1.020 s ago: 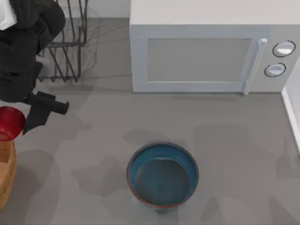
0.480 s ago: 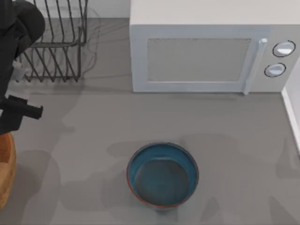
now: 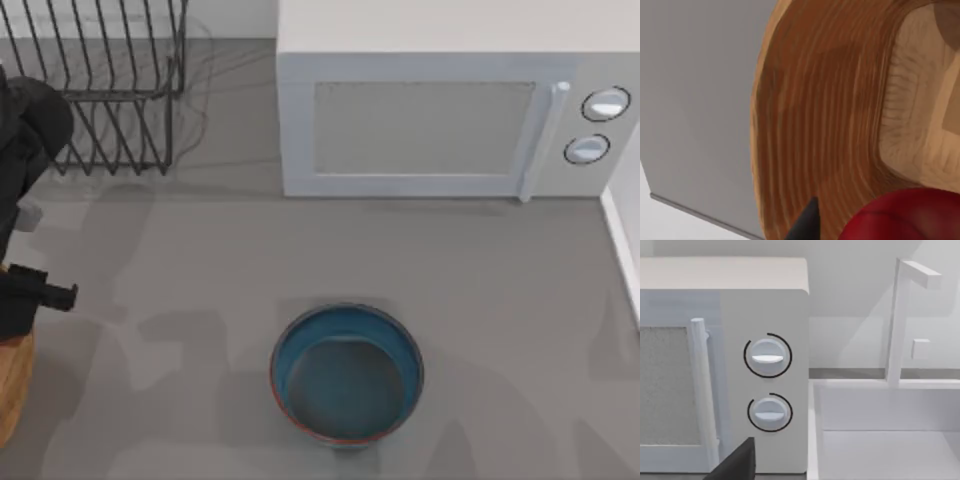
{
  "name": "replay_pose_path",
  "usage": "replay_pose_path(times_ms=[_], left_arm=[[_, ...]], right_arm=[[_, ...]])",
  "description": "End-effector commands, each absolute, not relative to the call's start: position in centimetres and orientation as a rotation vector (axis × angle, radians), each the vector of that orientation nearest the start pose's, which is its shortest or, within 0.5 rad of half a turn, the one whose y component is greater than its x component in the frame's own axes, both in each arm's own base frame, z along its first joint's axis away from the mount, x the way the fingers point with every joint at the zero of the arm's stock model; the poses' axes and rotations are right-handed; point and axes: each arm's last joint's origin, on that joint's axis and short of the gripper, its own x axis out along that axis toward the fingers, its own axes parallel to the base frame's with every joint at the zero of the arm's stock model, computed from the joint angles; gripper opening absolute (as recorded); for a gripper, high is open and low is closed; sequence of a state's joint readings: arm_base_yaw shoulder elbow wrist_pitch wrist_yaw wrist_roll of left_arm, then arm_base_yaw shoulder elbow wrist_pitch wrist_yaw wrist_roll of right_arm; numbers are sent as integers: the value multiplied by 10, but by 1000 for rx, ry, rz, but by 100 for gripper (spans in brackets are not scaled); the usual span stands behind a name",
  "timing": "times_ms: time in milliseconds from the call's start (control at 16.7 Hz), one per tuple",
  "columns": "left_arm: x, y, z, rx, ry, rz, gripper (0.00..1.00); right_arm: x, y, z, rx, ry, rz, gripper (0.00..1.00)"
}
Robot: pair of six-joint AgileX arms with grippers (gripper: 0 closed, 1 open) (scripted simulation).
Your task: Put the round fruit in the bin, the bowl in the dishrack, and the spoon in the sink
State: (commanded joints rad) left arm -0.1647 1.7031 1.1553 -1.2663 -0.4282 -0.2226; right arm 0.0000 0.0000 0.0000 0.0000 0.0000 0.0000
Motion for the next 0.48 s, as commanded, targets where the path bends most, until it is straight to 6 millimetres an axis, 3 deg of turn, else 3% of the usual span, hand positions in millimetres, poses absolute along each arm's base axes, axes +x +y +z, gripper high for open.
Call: replay_pose_path(times_ms=[300, 480], left_arm=[[275, -28, 186, 369, 1694, 377, 0], [275, -28, 186, 369, 1694, 377, 23]], right_arm=[[106, -1, 160, 0, 0, 0, 100], [106, -1, 160, 0, 0, 0, 100]])
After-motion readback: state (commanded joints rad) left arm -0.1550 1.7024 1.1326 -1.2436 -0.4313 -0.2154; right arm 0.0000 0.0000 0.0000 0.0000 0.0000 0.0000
